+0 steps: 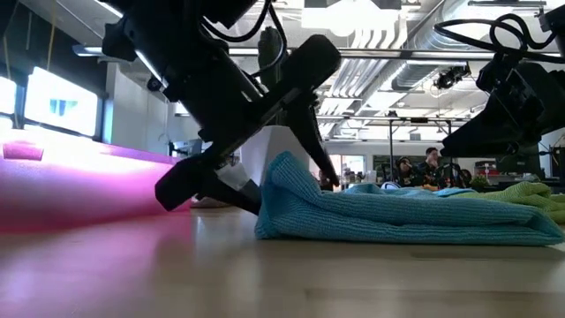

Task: Fold microfiber towels
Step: Put the bottom blue towel in the pink bin

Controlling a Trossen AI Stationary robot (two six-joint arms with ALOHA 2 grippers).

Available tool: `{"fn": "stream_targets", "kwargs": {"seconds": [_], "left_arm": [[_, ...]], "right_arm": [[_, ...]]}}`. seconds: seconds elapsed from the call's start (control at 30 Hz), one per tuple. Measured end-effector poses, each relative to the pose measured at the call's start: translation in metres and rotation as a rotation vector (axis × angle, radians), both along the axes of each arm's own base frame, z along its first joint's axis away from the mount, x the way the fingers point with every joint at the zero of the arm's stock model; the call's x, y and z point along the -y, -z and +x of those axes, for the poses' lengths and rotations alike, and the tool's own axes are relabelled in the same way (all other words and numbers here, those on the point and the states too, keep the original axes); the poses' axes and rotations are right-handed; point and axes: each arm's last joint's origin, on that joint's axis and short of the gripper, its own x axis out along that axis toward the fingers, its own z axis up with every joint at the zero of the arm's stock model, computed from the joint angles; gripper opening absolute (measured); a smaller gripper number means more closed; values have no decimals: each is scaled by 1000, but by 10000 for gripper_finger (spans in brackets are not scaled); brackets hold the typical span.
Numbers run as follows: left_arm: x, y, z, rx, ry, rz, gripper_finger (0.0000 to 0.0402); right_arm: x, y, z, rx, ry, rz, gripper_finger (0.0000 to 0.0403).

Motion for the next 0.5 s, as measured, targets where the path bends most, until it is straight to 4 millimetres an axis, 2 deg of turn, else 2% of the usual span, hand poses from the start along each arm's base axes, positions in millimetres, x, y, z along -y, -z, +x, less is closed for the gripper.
{"fn": "stream_targets", "kwargs": {"seconds": [0.17, 0.4, 0.5], "left_arm": [[-4, 2, -1, -32, 21, -4, 189], [-6, 5, -2, -97, 207, 106, 26], [-7, 3, -2, -112, 314, 143, 12]], "right_arm": [[0, 0, 0, 0, 0, 0, 181], [0, 0, 0, 0, 0, 0, 181], [0, 0, 0, 0, 0, 0, 181]]}}
